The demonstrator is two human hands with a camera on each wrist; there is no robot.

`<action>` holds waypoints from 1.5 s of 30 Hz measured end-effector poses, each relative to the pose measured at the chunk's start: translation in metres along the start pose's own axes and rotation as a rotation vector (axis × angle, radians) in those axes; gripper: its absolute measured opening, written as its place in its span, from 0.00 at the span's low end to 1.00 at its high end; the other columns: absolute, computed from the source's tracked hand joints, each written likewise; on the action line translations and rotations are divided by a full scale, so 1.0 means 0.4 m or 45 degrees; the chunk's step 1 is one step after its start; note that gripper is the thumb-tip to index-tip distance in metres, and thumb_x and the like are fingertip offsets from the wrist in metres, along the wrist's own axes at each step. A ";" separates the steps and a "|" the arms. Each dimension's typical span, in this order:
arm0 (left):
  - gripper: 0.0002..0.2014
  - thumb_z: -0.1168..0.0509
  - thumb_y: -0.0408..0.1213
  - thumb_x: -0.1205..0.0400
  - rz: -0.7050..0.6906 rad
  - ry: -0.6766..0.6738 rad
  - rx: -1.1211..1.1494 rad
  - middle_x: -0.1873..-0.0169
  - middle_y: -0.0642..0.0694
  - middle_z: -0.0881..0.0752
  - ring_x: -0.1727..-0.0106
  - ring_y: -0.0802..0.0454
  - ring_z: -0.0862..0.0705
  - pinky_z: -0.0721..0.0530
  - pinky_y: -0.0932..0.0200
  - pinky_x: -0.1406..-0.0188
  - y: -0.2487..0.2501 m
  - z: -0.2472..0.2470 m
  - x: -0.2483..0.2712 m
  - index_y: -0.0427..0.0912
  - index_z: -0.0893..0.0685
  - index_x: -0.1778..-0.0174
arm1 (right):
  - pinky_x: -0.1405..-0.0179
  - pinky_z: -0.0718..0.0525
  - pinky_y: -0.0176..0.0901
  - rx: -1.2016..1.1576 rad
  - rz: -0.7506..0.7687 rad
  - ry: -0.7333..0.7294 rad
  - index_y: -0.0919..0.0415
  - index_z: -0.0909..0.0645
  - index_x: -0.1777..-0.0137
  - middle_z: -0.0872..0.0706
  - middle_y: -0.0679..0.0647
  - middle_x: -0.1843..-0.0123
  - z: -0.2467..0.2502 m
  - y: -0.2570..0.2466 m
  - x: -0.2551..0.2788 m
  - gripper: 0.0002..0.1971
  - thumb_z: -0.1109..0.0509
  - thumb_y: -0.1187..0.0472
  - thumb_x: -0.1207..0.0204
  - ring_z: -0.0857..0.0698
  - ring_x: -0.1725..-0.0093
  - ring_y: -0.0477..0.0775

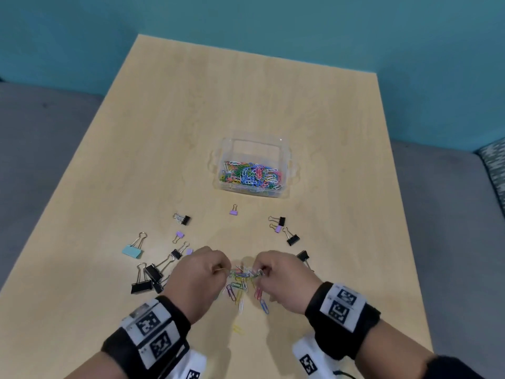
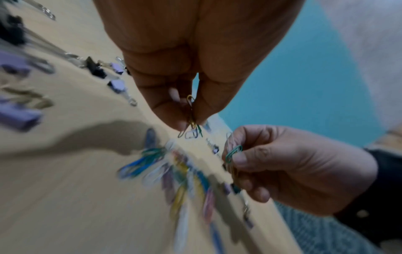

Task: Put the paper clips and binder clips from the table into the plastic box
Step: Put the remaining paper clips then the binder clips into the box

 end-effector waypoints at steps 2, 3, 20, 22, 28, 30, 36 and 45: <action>0.04 0.33 0.37 0.32 0.077 -0.031 0.284 0.75 0.53 0.17 0.74 0.56 0.20 0.21 0.60 0.71 0.038 0.040 -0.038 0.49 0.14 0.69 | 0.82 0.26 0.33 -0.200 -0.027 0.001 0.51 0.21 0.64 0.22 0.51 0.69 0.058 -0.018 -0.027 0.11 0.32 0.69 0.27 0.19 0.78 0.47; 0.05 0.32 0.33 0.31 0.119 -0.041 0.432 0.77 0.51 0.17 0.77 0.54 0.21 0.22 0.61 0.74 0.056 0.060 -0.065 0.46 0.14 0.70 | 0.83 0.27 0.33 -0.280 -0.021 0.028 0.52 0.22 0.65 0.22 0.52 0.71 0.093 -0.032 -0.046 0.12 0.32 0.70 0.27 0.20 0.79 0.48; 0.09 0.35 0.37 0.22 0.020 0.345 0.043 0.56 0.46 0.12 0.57 0.43 0.13 0.17 0.52 0.49 0.121 0.194 -0.296 0.48 0.12 0.49 | 0.46 0.20 0.46 0.159 0.036 0.546 0.56 0.23 0.32 0.20 0.56 0.41 0.296 -0.086 -0.187 0.18 0.35 0.60 0.22 0.16 0.47 0.58; 0.07 0.34 0.38 0.22 -0.004 0.298 -0.053 0.56 0.45 0.13 0.56 0.44 0.14 0.19 0.52 0.50 0.090 0.165 -0.207 0.48 0.12 0.52 | 0.46 0.23 0.43 0.238 0.078 0.472 0.55 0.22 0.32 0.19 0.55 0.42 0.235 -0.056 -0.124 0.19 0.36 0.62 0.23 0.18 0.45 0.55; 0.27 0.30 0.57 0.29 0.173 -0.099 -0.328 0.52 0.51 0.25 0.51 0.48 0.19 0.22 0.53 0.52 -0.029 0.008 0.083 0.51 0.25 0.37 | 0.50 0.21 0.45 0.439 0.113 0.020 0.48 0.35 0.26 0.29 0.47 0.39 -0.021 0.045 0.076 0.26 0.35 0.54 0.25 0.20 0.49 0.52; 0.38 0.30 0.66 0.34 0.201 -0.157 -0.446 0.50 0.52 0.28 0.49 0.47 0.24 0.22 0.54 0.51 -0.055 -0.034 0.137 0.53 0.33 0.33 | 0.49 0.20 0.46 0.516 0.051 0.029 0.46 0.42 0.24 0.34 0.47 0.37 -0.086 0.070 0.119 0.34 0.31 0.48 0.28 0.22 0.46 0.53; 0.44 0.26 0.62 0.37 0.084 -0.098 -0.691 0.50 0.46 0.24 0.54 0.45 0.22 0.19 0.52 0.69 -0.045 -0.108 0.140 0.47 0.36 0.31 | 0.50 0.19 0.46 0.665 0.044 0.258 0.50 0.50 0.21 0.35 0.51 0.37 -0.181 0.058 0.103 0.44 0.32 0.35 0.30 0.25 0.42 0.57; 0.40 0.30 0.49 0.25 0.068 -0.087 -0.567 0.40 0.46 0.31 0.45 0.46 0.25 0.22 0.54 0.48 -0.034 -0.075 0.079 0.46 0.44 0.23 | 0.47 0.18 0.46 0.463 0.105 0.317 0.47 0.44 0.24 0.35 0.49 0.39 -0.148 0.072 0.048 0.40 0.24 0.49 0.31 0.27 0.41 0.54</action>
Point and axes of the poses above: each hand's wrist, its own x-axis away from the middle knuckle, its own z-axis out of the back of the hand, y = z × x, the point moved 2 cm from there along -x, towards the middle knuckle
